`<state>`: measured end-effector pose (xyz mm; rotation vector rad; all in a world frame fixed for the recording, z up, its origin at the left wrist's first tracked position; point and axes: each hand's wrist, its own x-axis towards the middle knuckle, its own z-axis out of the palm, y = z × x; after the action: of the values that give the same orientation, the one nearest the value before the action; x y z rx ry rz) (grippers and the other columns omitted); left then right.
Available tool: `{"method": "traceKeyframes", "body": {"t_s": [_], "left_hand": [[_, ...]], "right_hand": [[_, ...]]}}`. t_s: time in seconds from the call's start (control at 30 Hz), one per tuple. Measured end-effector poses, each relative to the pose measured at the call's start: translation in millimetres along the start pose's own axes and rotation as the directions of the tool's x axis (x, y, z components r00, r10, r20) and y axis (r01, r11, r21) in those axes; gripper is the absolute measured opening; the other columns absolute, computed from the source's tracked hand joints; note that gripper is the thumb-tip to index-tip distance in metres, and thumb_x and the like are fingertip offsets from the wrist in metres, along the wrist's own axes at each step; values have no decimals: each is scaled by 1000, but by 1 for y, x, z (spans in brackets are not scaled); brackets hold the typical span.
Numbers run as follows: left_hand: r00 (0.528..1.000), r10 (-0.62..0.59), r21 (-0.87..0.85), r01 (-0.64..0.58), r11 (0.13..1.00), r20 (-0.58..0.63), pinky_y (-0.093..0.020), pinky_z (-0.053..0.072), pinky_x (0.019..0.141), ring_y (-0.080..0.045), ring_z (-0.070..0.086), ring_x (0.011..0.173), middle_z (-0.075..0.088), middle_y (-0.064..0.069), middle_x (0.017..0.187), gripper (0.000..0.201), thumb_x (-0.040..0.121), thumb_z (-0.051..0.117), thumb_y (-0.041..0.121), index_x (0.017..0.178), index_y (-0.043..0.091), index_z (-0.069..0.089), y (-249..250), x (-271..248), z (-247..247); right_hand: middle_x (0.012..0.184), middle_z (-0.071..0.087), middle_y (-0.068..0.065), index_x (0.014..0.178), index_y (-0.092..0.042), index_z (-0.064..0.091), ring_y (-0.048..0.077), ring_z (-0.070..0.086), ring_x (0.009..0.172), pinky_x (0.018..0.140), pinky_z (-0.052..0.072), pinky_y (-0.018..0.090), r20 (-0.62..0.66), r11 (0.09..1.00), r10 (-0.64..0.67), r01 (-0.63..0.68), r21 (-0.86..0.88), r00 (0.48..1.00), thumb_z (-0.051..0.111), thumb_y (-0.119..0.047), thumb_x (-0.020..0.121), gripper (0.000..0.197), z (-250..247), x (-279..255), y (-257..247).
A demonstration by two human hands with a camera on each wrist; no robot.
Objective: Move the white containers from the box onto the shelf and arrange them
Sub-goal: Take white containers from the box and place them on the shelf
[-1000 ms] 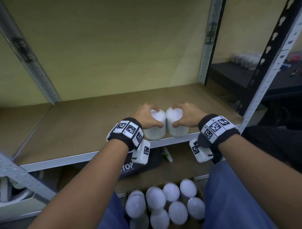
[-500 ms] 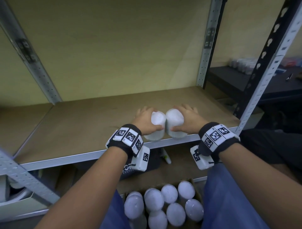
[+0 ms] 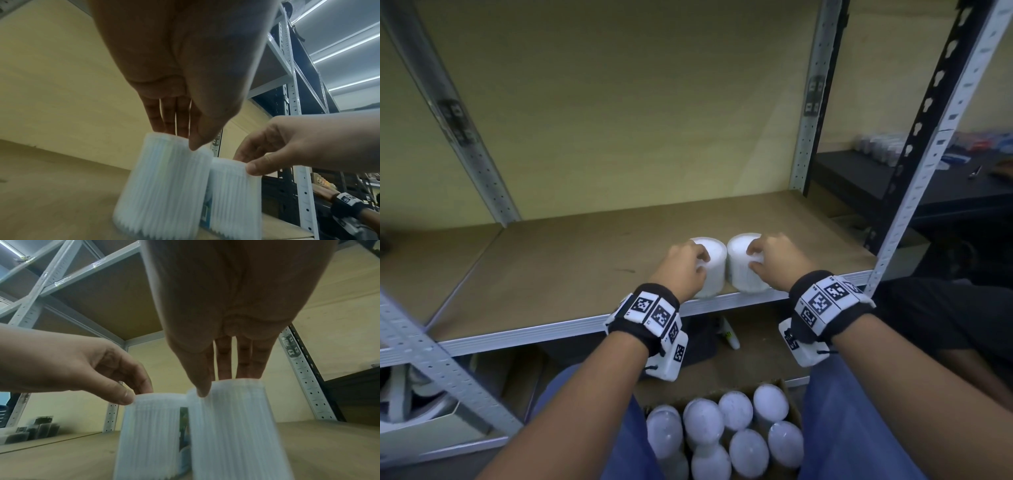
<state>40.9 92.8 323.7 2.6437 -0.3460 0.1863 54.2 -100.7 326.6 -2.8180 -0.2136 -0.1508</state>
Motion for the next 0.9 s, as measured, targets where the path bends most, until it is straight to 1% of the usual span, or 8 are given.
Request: {"method": "traceKeyframes", "body": {"t_s": [0.23, 0.37, 0.5, 0.6, 0.73, 0.9], "left_hand": [[1000, 20, 2, -20, 1000, 6, -31, 47, 97, -18, 57, 115, 62, -1, 124, 27, 88, 55, 12, 112, 17, 67, 0, 11, 0], [999, 35, 20, -35, 999, -11, -30, 45, 97, -19, 56, 117, 62, -3, 125, 27, 90, 54, 10, 113, 15, 67, 1, 25, 6], [999, 51, 8, -51, 999, -5, -27, 41, 99, -20, 54, 120, 61, -4, 126, 28, 91, 53, 7, 115, 12, 66, 0, 46, 13], [999, 50, 6, -50, 999, 3, -27, 41, 99, -21, 54, 120, 60, -5, 127, 28, 91, 53, 7, 116, 12, 66, -1, 64, 19], [999, 34, -1, -34, 999, 13, -31, 44, 100, -22, 54, 120, 60, -6, 127, 29, 90, 53, 7, 116, 12, 66, 0, 91, 26], [1000, -1, -1, 1, 1000, 18, -29, 41, 101, -24, 54, 121, 60, -10, 129, 31, 91, 51, 5, 118, 9, 66, 4, 128, 34]], "right_hand": [[123, 65, 6, 121, -17, 64, 24, 58, 116, 100, 48, 36, -33, 1000, -3, 3, 10, 999, 60, -24, 90, 33, 5, 9, 4], [122, 66, 6, 120, -17, 64, 25, 60, 113, 98, 49, 35, -52, 1000, 7, -7, -5, 999, 60, -24, 89, 32, 7, 21, 8], [123, 66, 5, 121, -17, 64, 24, 58, 115, 99, 48, 36, -56, 1000, 25, -25, -4, 998, 59, -23, 90, 32, 7, 36, 15], [125, 64, 6, 123, -17, 63, 25, 57, 117, 99, 46, 36, -67, 999, 38, -39, -12, 997, 59, -23, 90, 33, 8, 49, 20], [127, 62, 7, 124, -16, 62, 26, 55, 119, 99, 44, 34, -68, 998, 60, -61, -9, 996, 58, -23, 91, 34, 9, 69, 30], [127, 63, 7, 123, -14, 63, 27, 57, 118, 101, 46, 36, -47, 995, 96, -94, 36, 994, 60, -23, 90, 34, 8, 103, 42]]}}
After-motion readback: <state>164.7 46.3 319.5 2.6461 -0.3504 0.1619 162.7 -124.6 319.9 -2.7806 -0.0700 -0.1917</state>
